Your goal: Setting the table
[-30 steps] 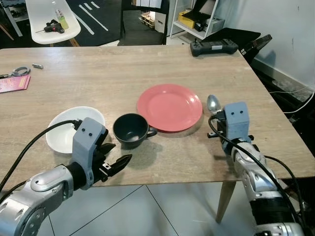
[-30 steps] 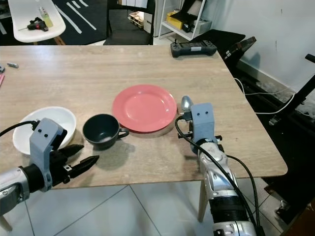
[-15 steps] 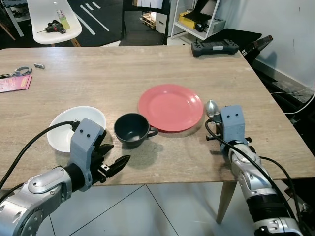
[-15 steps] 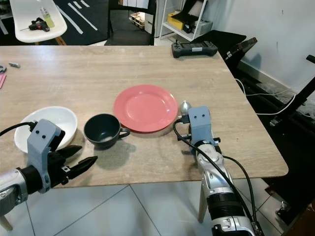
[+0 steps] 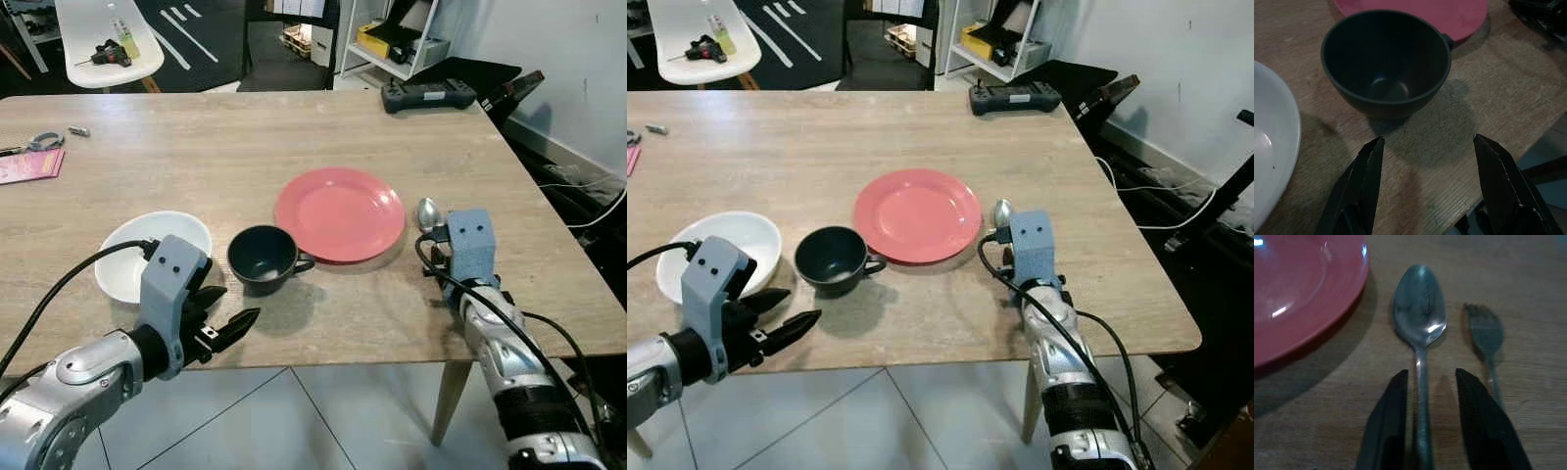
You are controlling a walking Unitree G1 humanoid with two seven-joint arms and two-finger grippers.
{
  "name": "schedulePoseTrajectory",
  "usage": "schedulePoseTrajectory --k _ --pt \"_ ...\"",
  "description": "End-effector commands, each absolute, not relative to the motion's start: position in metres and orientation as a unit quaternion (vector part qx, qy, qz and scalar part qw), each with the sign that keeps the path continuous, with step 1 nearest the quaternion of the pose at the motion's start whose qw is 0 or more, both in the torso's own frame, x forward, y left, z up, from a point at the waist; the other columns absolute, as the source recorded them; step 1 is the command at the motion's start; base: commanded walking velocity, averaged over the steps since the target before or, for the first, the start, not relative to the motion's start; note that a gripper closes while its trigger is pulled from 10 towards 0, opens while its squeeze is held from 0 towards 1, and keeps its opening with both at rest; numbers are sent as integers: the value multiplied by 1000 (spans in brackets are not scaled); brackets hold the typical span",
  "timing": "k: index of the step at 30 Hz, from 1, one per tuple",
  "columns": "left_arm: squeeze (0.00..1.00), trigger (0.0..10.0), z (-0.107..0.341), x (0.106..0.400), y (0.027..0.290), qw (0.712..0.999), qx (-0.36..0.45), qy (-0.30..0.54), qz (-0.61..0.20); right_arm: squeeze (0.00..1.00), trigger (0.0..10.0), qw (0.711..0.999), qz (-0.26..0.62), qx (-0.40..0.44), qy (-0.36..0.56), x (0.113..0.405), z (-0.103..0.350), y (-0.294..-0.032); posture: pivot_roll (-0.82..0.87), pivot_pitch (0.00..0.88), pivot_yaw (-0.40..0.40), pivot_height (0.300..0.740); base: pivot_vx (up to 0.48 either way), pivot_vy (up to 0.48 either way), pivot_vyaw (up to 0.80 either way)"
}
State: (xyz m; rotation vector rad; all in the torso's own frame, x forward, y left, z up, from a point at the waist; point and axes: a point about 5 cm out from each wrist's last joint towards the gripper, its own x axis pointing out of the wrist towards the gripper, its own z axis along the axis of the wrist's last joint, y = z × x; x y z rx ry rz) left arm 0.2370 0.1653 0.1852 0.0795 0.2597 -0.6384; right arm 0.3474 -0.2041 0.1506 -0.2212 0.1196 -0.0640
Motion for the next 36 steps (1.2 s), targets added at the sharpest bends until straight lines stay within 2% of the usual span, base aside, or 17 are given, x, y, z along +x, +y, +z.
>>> schedulePoseTrajectory --k 1,3,4,5,6,8,13,15,19,24,32,36 --pt "0 10000 184 235 167 940 41 134 -310 1000 10000 993 -37 -101 47 343 159 -206 65 87 81 740 0 0 0" --pt "0 10000 184 234 167 940 41 134 -310 1000 10000 994 -36 -98 23 339 172 -204 64 88 80 740 0 0 0" --pt "0 10000 184 234 167 940 41 134 -310 635 10000 995 -35 -93 0 336 184 -202 63 88 81 740 0 0 0" --pt "0 10000 184 234 167 940 41 134 -310 635 10000 995 -35 -93 0 336 184 -202 63 88 81 740 0 0 0" --pt "0 10000 184 234 167 940 41 134 -310 0 10000 996 -36 -83 -25 333 196 -201 63 88 81 740 0 0 0" --pt "0 10000 184 235 166 940 41 134 -312 0 10000 992 -7 3 -128 320 243 -192 57 87 83 740 0 0 0" --pt "0 10000 184 237 165 940 42 130 -312 0 10000 981 7 68 -180 312 264 -186 44 85 82 740 0 0 0" --pt "0 10000 188 249 163 952 39 104 -284 0 10000 980 -3 100 -171 306 251 -175 38 82 77 740 0 0 0" --pt "0 10000 190 253 161 957 38 92 -273 0 10000 984 0 100 -150 302 236 -166 37 80 71 740 0 0 0" --pt "0 10000 195 252 159 960 64 59 -267 0 10000 990 28 98 -94 288 204 -141 35 75 64 740 0 0 0" --pt "0 10000 206 256 153 963 75 10 -260 0 10000 990 28 87 -104 290 209 -141 33 69 61 740 0 0 0" --pt "0 10000 211 261 147 958 125 -21 -259 0 10000 989 12 86 -122 294 215 -149 31 58 60 740 0 0 0"
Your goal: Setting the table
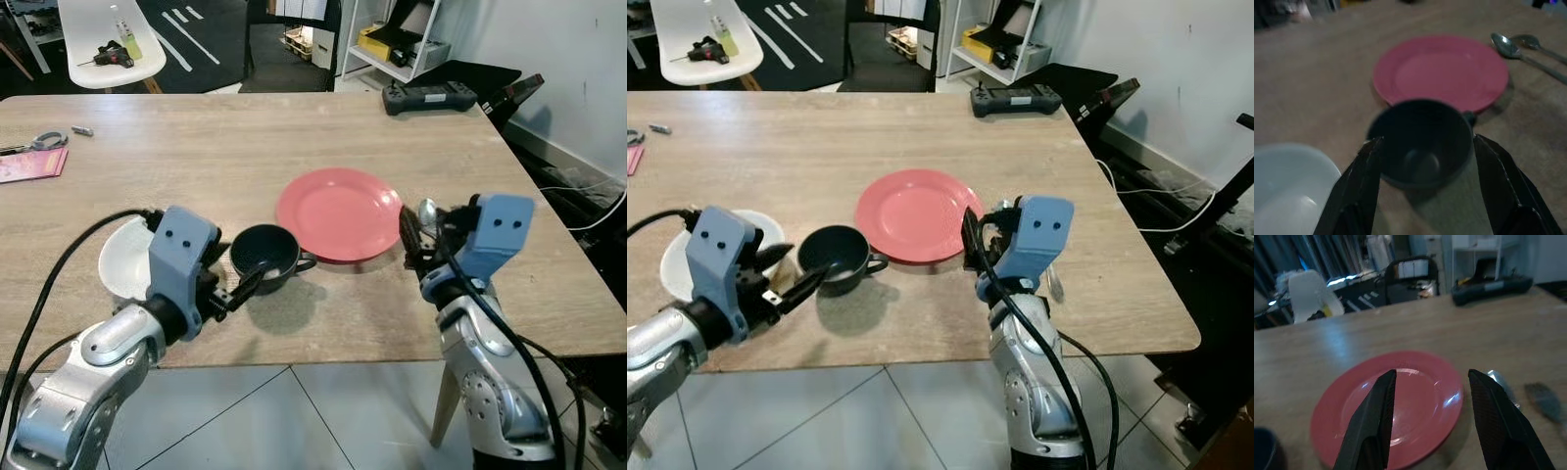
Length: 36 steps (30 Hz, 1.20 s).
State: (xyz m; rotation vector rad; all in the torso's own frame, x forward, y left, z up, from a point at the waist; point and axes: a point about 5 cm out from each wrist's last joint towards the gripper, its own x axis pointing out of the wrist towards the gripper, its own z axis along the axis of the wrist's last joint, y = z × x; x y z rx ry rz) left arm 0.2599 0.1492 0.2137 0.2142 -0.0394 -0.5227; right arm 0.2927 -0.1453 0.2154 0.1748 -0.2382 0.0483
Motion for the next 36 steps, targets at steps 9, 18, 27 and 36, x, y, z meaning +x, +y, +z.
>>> schedulePoseTrajectory --k 9,18,27,36 --pt "0 10000 217 266 132 959 145 -88 -226 0 10000 987 -9 73 -144 290 213 -149 15 55 65 740 0 0 0" --pt "0 10000 220 268 138 977 124 -161 -58 0 10000 990 -15 51 -130 288 196 -148 4 49 61 740 0 0 0" --pt "0 10000 211 272 183 979 125 -147 64 0 10000 991 -13 43 -129 297 192 -150 20 44 39 740 0 0 0" --pt "0 10000 198 270 174 982 99 -100 -129 0 10000 989 -29 58 -130 304 193 -159 46 42 15 740 0 0 0"
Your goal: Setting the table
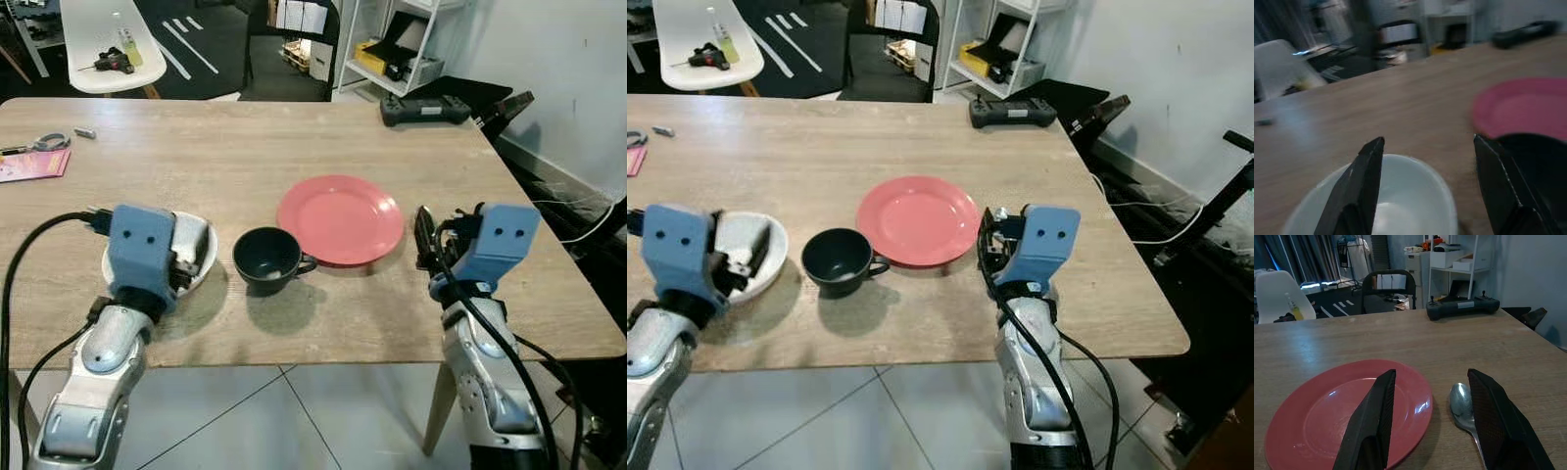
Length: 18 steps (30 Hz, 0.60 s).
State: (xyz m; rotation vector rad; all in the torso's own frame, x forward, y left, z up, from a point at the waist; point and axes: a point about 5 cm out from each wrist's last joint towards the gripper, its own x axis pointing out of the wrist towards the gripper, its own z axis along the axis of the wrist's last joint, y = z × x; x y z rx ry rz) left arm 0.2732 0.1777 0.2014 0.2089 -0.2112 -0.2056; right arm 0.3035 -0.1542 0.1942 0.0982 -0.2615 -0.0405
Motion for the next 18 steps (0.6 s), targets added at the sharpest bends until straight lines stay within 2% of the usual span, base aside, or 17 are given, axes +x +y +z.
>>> schedulePoseTrajectory --k 1,7,12,18 --pt "0 10000 199 269 170 980 89 -97 -149 0 10000 989 -33 63 -128 304 192 -160 46 42 15 740 0 0 0" --pt "0 10000 203 262 149 965 78 -105 -227 0 10000 988 -42 80 -122 302 188 -165 34 38 17 740 0 0 0" --pt "0 10000 200 271 151 978 76 -113 -159 0 10000 989 -42 74 -118 300 183 -166 25 27 27 740 0 0 0" --pt "0 10000 197 275 151 984 66 -107 -129 0 10000 989 -33 73 -121 301 184 -162 24 25 27 740 0 0 0"
